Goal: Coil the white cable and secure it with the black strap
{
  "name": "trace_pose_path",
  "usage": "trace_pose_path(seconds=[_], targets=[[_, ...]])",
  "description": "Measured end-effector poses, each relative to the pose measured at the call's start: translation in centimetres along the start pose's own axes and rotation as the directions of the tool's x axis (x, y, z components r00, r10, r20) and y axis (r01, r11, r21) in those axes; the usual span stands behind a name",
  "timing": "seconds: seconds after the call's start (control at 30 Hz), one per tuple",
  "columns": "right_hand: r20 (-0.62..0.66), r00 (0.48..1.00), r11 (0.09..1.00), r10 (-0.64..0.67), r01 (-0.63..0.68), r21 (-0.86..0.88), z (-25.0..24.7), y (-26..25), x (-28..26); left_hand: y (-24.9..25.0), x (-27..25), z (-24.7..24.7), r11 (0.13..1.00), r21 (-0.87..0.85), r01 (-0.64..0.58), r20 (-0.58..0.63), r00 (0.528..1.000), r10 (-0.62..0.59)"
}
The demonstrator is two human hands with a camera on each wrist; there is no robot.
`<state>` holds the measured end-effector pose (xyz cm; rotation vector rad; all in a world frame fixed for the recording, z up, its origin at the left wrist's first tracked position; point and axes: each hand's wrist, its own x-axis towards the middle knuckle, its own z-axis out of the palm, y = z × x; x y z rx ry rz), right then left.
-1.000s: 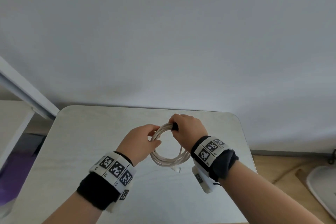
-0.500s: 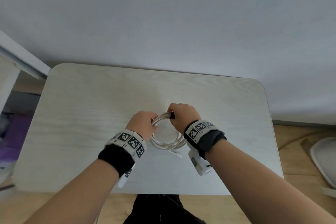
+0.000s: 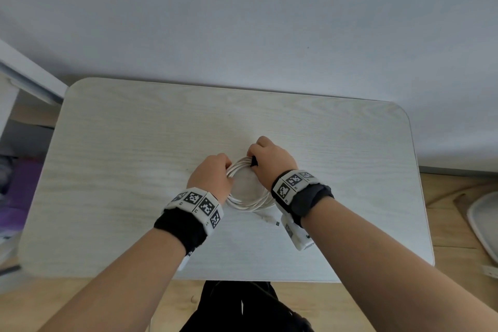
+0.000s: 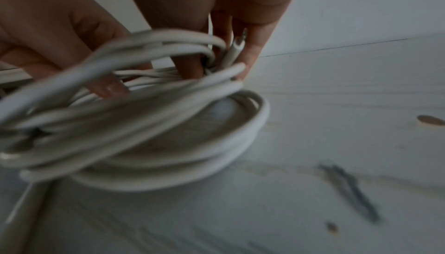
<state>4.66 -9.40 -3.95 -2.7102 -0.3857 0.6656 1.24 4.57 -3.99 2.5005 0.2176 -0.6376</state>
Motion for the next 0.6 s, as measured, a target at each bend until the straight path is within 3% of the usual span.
trace_pose_path(seconds=[0.17,0.6], targets=[[0.019,1.000,0.998,-0.002,0.003,-0.061,0.2,0.0,-0.3,0.1,-0.3,0.3,0.997,0.075,0.021,-0.004,1.000,-0.021],[-0.031,0.999,0.999,-0.037,0.037,-0.002,-1.6,-0.6,-1.5,1.3,-1.0,-0.7,0.992,0.122,0.018,-0.024,1.000,-0.015]])
